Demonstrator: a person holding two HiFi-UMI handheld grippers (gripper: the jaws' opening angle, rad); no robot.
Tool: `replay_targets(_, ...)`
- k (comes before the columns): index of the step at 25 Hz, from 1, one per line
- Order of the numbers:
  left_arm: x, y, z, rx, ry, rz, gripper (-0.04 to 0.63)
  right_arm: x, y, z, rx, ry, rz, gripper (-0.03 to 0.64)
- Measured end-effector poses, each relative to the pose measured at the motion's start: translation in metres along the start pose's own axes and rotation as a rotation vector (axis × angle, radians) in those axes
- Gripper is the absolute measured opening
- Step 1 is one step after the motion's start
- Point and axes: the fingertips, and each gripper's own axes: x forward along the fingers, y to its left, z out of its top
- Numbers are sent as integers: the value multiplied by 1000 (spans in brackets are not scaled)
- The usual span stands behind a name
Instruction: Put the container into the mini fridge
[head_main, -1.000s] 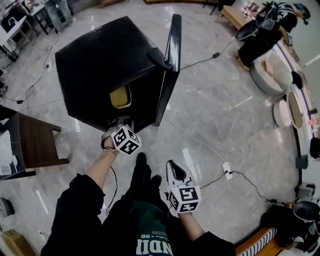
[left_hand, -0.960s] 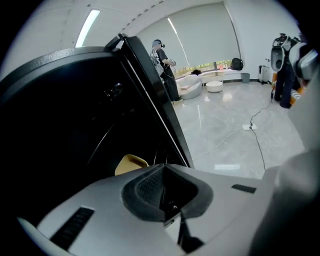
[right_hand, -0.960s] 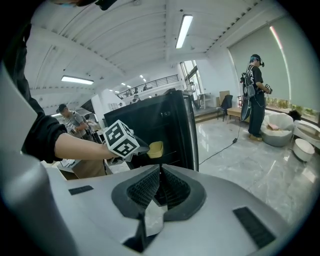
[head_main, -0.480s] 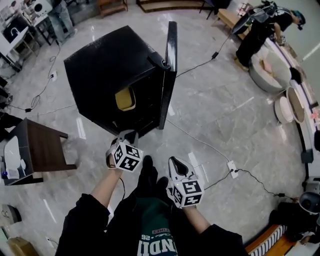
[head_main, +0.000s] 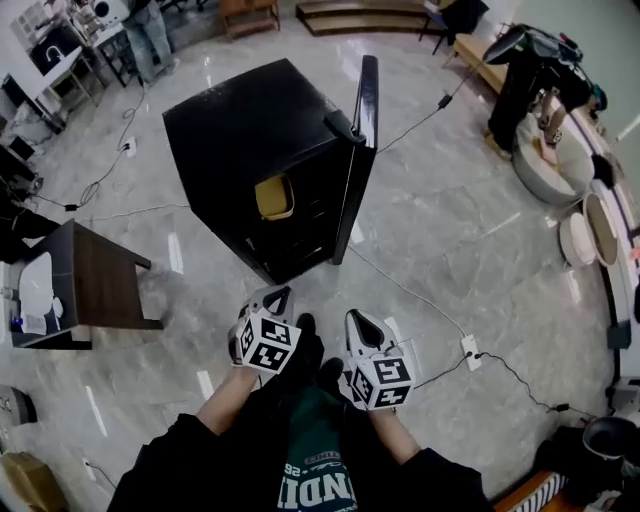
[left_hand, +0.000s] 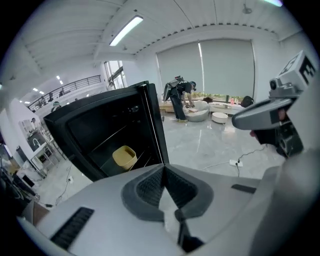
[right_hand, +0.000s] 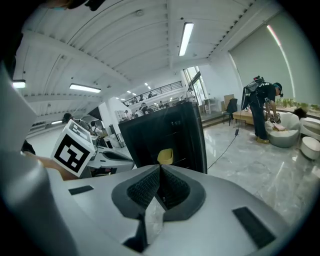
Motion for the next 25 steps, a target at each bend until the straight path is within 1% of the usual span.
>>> replay_targets(3,-16,1,-14,-67,-1,15,13,1,8,4,-5,-4,16,34)
replay_targets(8,-27,4,-39,-119,19,23,13,-1,16,4,-12,-12,29,34)
replay_targets(11,-33,4,-43,-129,18,21,12,-4,18,3,-23,-9,34,34)
replay_targets(19,-45,-2,-40,-155,-19,5,14,-12,18,-1,-35,-8,35,34)
replay_targets(25,-43,-11,-36,-148,-21,-20,13,-19,20,1,-39,-14,35,34)
